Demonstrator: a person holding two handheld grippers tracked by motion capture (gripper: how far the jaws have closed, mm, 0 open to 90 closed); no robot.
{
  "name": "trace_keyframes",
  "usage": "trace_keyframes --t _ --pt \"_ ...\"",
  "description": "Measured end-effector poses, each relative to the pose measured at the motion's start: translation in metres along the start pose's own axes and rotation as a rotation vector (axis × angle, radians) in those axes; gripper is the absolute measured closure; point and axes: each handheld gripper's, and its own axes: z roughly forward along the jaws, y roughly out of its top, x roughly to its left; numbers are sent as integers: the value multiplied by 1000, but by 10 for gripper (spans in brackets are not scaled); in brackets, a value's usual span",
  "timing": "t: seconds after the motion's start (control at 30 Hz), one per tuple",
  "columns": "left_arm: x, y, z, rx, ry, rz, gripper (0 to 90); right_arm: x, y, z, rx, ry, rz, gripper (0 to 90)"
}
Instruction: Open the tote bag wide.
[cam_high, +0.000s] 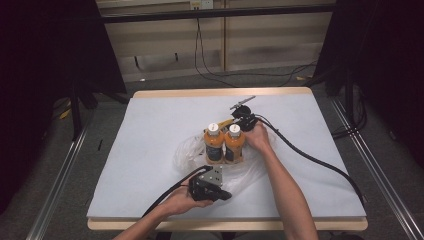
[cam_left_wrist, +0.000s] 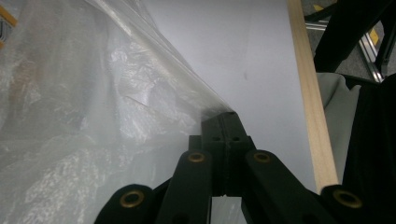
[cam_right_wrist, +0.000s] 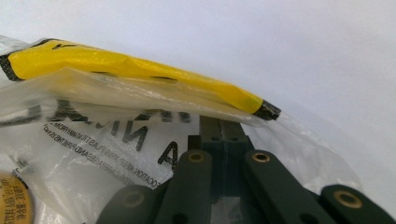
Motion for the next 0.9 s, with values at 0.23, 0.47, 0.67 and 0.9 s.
trace_keyframes --t 0.23,0.47,0.67,0.9 --pt "-3 1 -1 21 -17 5 900 -1 5 4 -2 -38 15 900" --pt "2 0 0 -5 -37 -17 900 1 9 6 -5 -83 15 900" --pt "7 2 -3 -25 -25 -44 896 5 9 -4 -10 -20 7 900" --pt "11 6 -12 -87 4 -57 857 6 10 -28 -59 23 -4 900"
